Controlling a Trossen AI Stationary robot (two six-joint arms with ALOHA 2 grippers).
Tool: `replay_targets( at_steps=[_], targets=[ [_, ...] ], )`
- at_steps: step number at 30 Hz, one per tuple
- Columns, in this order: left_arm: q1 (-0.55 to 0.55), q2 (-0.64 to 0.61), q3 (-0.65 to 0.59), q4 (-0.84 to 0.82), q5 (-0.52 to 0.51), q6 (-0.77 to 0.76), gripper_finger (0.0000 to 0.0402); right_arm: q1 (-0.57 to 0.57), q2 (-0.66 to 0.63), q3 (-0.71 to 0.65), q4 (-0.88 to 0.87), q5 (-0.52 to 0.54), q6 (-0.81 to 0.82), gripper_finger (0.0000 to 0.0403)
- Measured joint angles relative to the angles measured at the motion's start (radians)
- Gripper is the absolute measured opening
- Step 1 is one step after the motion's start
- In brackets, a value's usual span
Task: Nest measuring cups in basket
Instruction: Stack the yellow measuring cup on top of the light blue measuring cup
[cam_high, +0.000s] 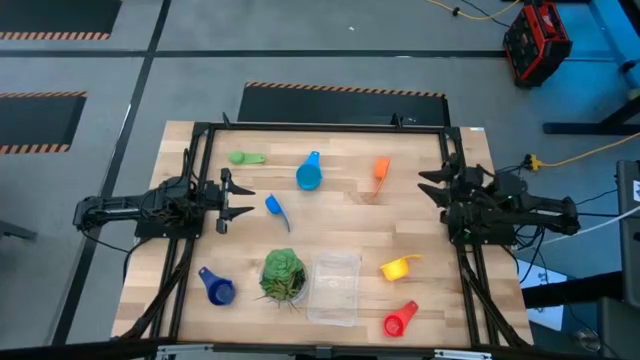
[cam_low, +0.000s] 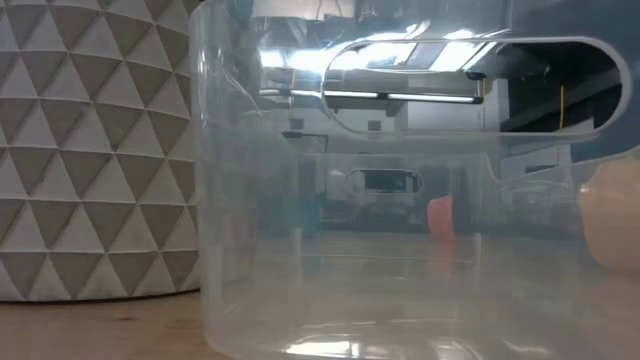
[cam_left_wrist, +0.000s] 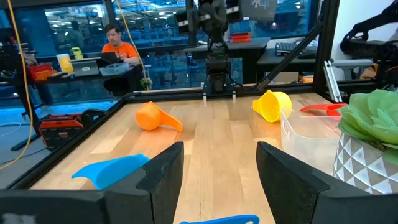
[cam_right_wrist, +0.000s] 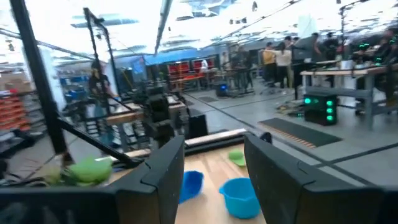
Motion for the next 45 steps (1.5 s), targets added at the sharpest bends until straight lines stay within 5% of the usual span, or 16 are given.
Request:
replay_targets(
  at_steps=[7, 25, 32, 45],
  targets=[
    [0.000, 0.000, 0.000, 0.000, 0.000, 0.000, 0.0195, 0.000, 0.104, 0.142, -0.071, -0.218, 0.056, 0.0173],
    [0.000, 0.000, 0.000, 0.000, 0.000, 0.000, 0.0195, 0.000, 0.660, 0.592, -0.587, -0.560, 0.130, 0.0173],
    [0.000, 0.000, 0.000, 0.000, 0.000, 0.001, 0.0195, 0.000, 0.795, 0.623, -0.611, -0.700, 0.129, 0.0173],
    [0.000, 0.000, 0.000, 0.000, 0.000, 0.001, 0.0195, 0.009, 1.028, 0.623, -0.612, -0.788, 0.123, 0.0173]
  ],
)
